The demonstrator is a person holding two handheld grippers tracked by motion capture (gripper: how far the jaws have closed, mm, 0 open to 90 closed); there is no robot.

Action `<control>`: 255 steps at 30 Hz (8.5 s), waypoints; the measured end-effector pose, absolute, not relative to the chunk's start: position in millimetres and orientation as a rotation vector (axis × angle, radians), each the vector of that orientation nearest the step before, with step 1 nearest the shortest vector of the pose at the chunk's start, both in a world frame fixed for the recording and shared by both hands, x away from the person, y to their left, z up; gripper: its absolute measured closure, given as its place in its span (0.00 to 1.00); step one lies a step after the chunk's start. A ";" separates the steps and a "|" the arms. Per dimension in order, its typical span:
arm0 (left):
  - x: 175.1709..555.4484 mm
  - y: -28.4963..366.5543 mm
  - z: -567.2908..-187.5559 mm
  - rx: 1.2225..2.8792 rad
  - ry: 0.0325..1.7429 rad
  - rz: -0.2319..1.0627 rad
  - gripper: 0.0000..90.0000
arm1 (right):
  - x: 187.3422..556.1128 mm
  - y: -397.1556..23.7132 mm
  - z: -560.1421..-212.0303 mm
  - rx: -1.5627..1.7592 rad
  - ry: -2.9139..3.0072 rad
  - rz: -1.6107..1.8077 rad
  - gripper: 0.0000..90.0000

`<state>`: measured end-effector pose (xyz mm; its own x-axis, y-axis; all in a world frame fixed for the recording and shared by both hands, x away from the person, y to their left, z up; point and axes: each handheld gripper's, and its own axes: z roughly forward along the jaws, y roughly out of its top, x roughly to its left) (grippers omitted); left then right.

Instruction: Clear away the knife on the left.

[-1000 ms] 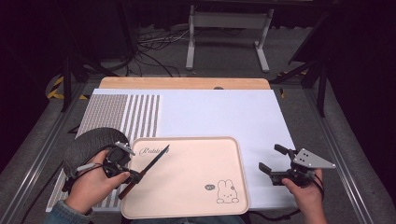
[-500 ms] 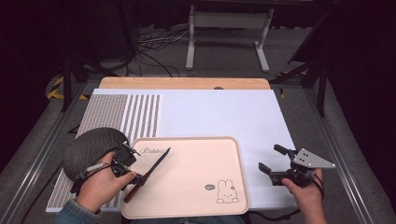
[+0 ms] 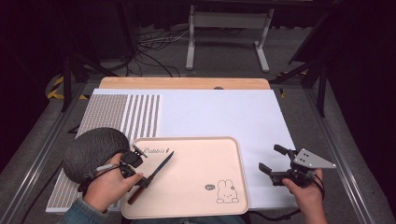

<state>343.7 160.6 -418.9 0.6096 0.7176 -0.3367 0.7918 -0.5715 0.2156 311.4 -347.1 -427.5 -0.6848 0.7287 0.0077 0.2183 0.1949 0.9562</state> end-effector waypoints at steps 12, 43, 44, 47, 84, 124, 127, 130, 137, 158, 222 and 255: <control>344.4 159.7 -424.1 2.513 1.243 -0.321 0.86 | 311.6 -346.3 -428.1 0.877 2.034 1.501 0.07; 346.4 142.4 -408.7 2.482 0.678 0.108 0.28 | 311.7 -345.6 -428.6 0.870 2.040 1.496 0.07; 346.8 141.3 -409.1 2.480 0.653 0.114 0.29 | 311.7 -345.6 -428.7 0.865 2.041 1.493 0.07; 347.9 138.0 -409.5 2.490 0.568 0.118 0.34 | 311.9 -345.5 -429.0 0.865 2.043 1.491 0.07; 353.8 123.9 -427.2 2.794 0.258 0.026 1.00 | 313.1 -343.8 -431.2 0.865 2.063 1.475 0.07; 360.8 154.8 -428.6 2.758 0.420 0.076 1.00 | 313.8 -341.9 -432.9 0.865 2.076 1.466 0.07; 362.3 156.1 -428.7 2.755 0.428 0.082 1.00 | 313.9 -341.8 -433.0 0.864 2.079 1.463 0.07; 362.8 157.7 -428.8 2.749 0.449 0.087 1.00 | 313.9 -341.9 -433.1 0.865 2.078 1.466 0.07; 366.3 162.3 -429.1 2.738 0.473 0.086 1.00 | 314.1 -341.9 -433.3 0.868 2.078 1.467 0.07; 369.3 174.9 -430.0 2.714 0.524 0.067 1.00 | 315.3 -341.1 -434.9 0.872 2.086 1.460 0.07; 307.3 288.5 -406.3 1.853 0.651 0.484 0.04 | 314.0 -339.9 -430.4 0.850 2.050 1.479 0.06; 301.4 330.9 -459.7 1.705 0.697 0.460 0.02 | 303.8 -346.5 -442.5 0.903 1.997 1.508 0.06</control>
